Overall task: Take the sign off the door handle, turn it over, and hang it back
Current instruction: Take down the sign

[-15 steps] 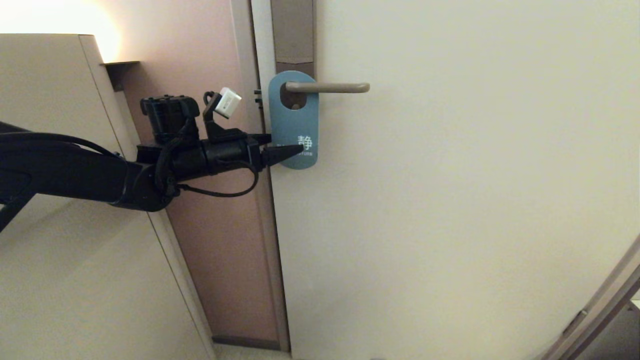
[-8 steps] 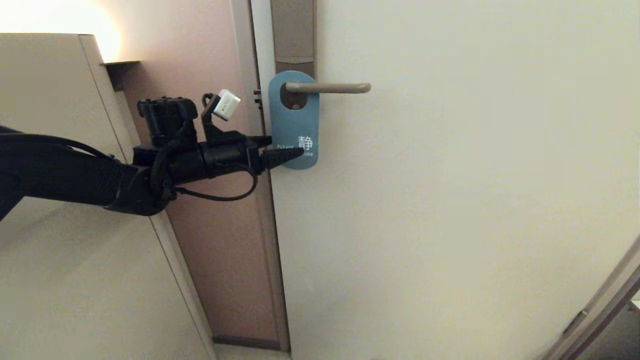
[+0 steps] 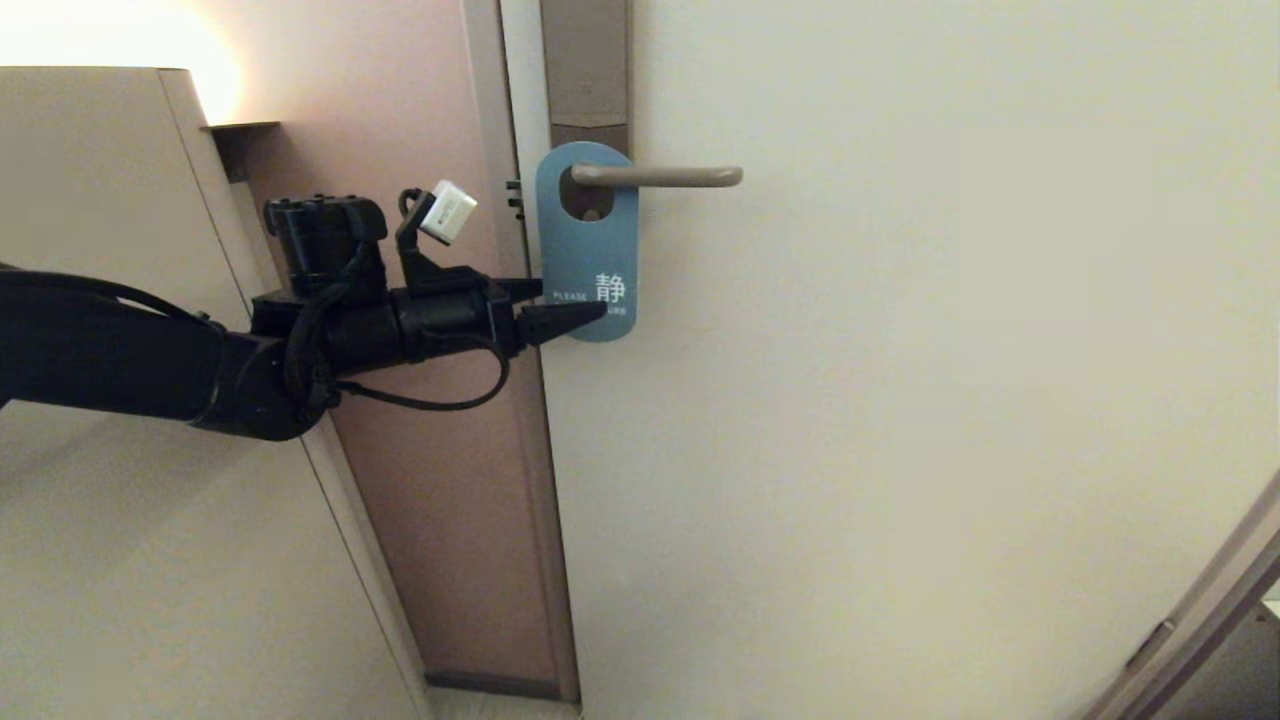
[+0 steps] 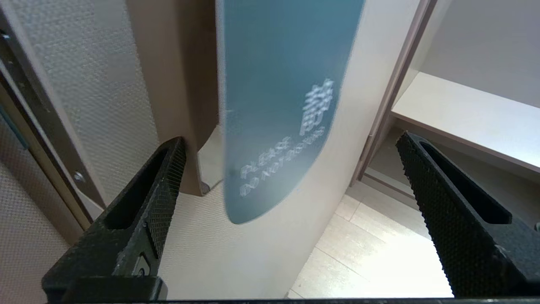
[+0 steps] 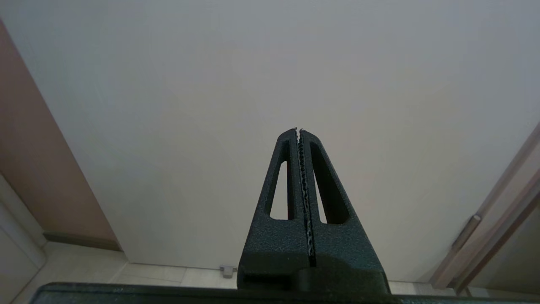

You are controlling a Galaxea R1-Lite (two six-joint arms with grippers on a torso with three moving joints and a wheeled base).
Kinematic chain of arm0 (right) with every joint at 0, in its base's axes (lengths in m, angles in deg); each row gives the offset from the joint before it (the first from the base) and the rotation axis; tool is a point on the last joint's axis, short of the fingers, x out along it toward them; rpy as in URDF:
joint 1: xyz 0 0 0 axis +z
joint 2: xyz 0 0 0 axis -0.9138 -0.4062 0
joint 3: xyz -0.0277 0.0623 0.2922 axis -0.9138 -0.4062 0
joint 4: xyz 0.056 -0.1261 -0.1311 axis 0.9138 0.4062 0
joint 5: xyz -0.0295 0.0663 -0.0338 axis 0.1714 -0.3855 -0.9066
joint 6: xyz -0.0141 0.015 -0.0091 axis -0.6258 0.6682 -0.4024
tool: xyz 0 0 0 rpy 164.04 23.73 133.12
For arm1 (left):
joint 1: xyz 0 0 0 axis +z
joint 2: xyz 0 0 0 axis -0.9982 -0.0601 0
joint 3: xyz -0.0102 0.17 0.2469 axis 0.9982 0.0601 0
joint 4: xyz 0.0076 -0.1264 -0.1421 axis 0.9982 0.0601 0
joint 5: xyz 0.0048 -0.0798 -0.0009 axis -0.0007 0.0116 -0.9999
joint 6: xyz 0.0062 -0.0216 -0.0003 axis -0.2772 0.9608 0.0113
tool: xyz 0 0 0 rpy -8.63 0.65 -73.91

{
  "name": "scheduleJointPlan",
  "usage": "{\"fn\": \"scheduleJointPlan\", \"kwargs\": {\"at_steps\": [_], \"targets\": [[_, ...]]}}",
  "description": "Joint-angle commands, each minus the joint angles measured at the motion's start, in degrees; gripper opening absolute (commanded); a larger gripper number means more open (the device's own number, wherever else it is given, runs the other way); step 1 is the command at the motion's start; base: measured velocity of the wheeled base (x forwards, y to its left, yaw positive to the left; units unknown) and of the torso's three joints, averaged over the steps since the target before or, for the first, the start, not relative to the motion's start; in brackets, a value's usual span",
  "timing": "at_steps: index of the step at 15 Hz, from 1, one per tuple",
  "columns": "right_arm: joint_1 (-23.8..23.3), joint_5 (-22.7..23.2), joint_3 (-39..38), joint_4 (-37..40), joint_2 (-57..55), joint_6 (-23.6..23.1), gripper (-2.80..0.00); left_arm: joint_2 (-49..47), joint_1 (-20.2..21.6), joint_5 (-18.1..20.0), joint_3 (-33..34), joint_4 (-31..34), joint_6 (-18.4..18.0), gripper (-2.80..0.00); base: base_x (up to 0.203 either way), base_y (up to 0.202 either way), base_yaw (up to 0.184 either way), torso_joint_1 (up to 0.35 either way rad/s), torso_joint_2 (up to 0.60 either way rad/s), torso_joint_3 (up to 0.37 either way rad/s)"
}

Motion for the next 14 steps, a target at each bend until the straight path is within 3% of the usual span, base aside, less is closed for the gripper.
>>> {"fn": "scheduleJointPlan", "kwargs": {"at_steps": [1,14], "targets": [[0.0,-0.1,0.0,0.0,0.0,0.0,-2.80,0.4,0.2,0.2,0.3,-0.3,0.0,0.00,0.000,0.000,0.000,0.000,0.00,0.000],[0.0,0.0,0.0,0.0,0.0,0.0,-2.80,0.1,-0.3,-0.2,0.4,-0.4,-1.0,0.00,0.000,0.000,0.000,0.000,0.00,0.000]]}}
